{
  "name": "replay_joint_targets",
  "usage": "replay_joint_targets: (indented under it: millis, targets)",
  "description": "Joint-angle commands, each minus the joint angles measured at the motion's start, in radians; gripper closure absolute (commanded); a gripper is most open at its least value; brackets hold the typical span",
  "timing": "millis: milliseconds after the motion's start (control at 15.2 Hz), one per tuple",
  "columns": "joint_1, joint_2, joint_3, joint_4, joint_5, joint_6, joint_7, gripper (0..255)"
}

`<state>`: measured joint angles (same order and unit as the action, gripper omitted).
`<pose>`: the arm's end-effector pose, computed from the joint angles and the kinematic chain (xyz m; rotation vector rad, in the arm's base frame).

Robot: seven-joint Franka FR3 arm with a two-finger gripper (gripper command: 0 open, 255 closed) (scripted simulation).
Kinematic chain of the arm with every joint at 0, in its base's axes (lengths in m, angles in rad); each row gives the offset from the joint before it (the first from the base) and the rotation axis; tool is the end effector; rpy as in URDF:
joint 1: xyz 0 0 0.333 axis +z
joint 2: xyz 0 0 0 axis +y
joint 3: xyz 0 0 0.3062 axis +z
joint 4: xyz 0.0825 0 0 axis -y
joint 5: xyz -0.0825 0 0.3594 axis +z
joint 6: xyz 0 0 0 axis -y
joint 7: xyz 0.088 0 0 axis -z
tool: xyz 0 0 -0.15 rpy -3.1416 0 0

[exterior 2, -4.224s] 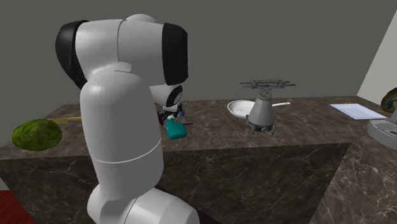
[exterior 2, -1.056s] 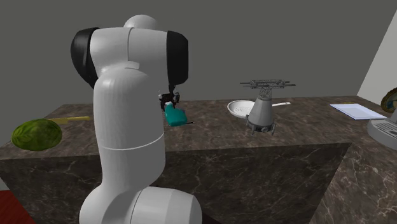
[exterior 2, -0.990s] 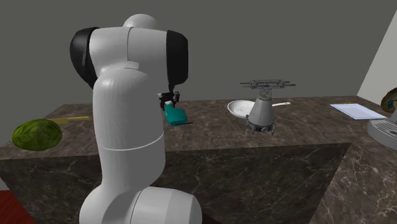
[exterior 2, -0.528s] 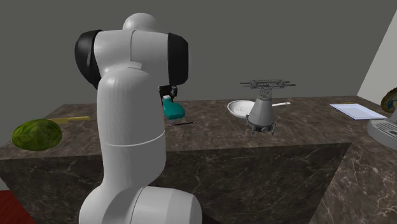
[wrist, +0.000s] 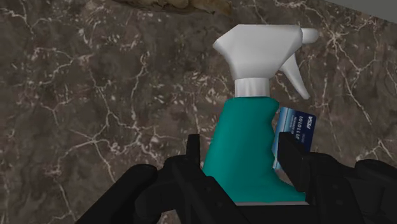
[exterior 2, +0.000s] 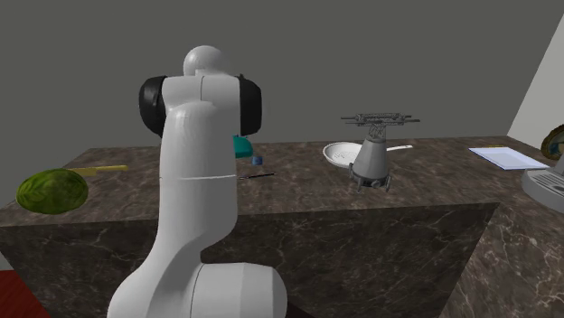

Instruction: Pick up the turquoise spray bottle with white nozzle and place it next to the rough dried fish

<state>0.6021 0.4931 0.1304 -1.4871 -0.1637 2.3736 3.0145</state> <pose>0.5487 0.4646 0.3940 -1.2237 2.4493 0.0614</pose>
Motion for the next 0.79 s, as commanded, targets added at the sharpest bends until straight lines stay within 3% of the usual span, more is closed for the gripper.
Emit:
replay_joint_targets:
  millis: [0, 726]
  targets:
    - [0.028, 0.053, -0.023, 0.074, 0.007, -0.020, 0.001, 255]
    - [0.062, 0.101, -0.072, 0.003, 0.024, 0.102, 0.001, 255]
